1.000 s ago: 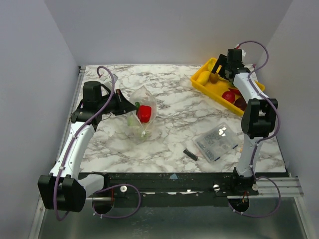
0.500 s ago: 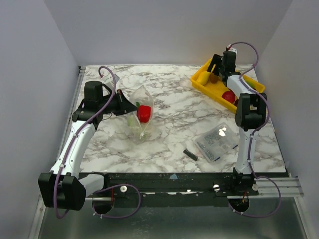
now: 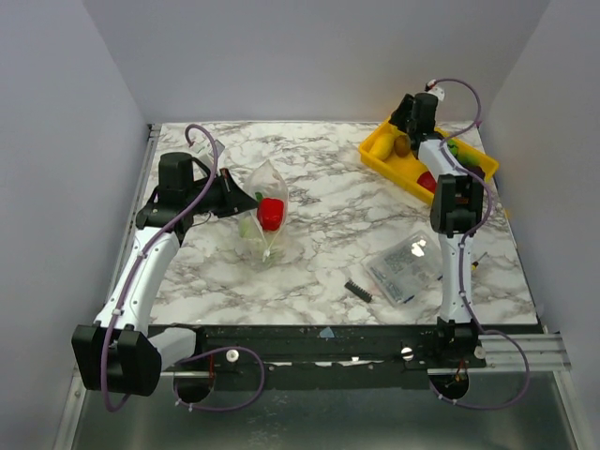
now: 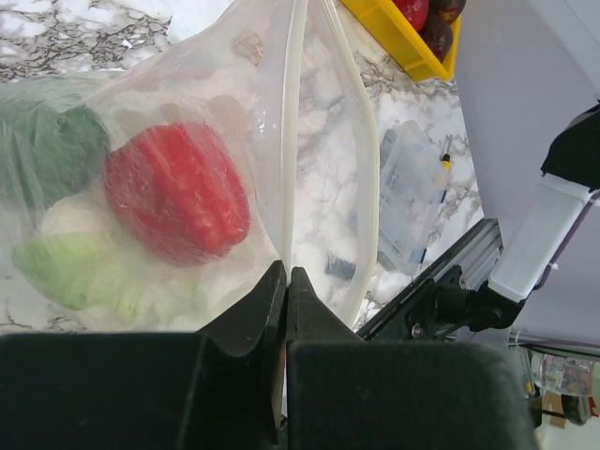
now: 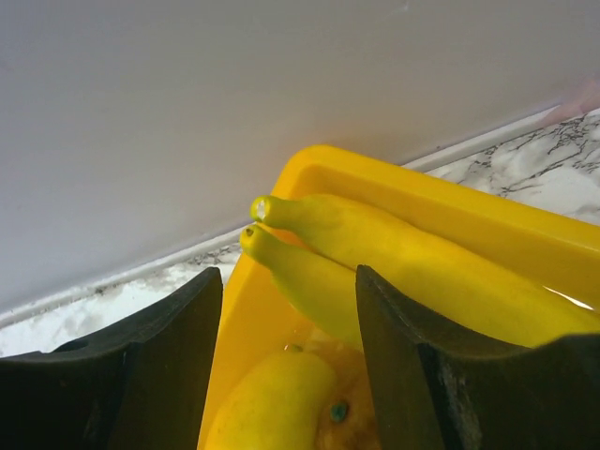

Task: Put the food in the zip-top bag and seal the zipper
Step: Pick up the fake fruit from the zipper food storage bag.

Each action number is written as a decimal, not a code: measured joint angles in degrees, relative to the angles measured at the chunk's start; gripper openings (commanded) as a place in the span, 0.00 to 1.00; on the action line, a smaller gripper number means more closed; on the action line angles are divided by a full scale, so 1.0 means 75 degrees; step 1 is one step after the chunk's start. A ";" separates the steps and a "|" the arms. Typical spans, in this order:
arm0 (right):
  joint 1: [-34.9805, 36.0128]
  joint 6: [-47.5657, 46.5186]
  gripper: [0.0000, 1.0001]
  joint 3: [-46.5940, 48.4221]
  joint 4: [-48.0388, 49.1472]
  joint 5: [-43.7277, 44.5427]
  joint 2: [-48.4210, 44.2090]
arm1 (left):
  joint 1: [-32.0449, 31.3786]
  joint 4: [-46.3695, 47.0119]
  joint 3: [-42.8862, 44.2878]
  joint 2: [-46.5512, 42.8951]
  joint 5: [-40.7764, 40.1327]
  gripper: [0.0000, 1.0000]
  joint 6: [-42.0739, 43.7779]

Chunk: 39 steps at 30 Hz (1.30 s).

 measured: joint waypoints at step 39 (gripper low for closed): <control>0.0335 -0.0673 0.41 0.1804 -0.0055 0.0930 0.1463 | -0.0003 -0.0003 0.0003 0.0204 0.0000 0.00 0.0003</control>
